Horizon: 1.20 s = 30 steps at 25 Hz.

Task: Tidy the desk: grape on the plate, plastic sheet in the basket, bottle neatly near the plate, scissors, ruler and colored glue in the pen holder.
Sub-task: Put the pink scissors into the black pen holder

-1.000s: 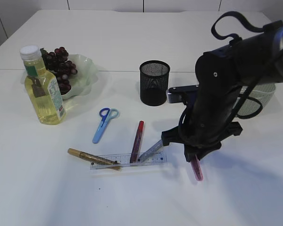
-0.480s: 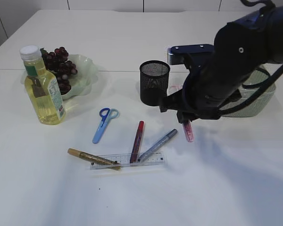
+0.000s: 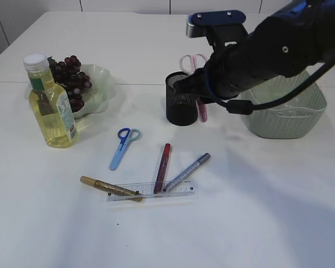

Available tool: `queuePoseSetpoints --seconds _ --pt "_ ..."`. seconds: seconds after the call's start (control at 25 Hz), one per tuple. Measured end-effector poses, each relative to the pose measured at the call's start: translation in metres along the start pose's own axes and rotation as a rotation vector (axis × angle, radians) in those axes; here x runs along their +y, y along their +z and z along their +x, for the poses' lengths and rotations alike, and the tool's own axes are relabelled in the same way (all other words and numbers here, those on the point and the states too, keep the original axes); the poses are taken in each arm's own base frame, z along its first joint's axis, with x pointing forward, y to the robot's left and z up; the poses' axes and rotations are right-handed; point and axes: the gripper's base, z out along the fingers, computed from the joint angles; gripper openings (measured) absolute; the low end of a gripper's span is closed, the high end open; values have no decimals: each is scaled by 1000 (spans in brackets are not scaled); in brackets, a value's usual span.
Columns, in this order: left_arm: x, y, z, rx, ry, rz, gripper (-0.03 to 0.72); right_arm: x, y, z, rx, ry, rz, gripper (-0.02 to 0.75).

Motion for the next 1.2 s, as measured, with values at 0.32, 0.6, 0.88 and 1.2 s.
queuePoseSetpoints --seconds 0.32,0.6,0.88,1.2 --pt "0 0 0 -2 0 0 415 -5 -3 -36 -184 -16 -13 188" --pt "0 0 -1 -10 2 -2 415 -15 23 -55 -264 -30 -4 188" --pt "1 0 -2 -22 11 -7 415 -20 53 -69 -317 -44 -1 188" --pt "1 0 -2 -21 17 -11 415 -31 76 -81 -371 -61 12 188"
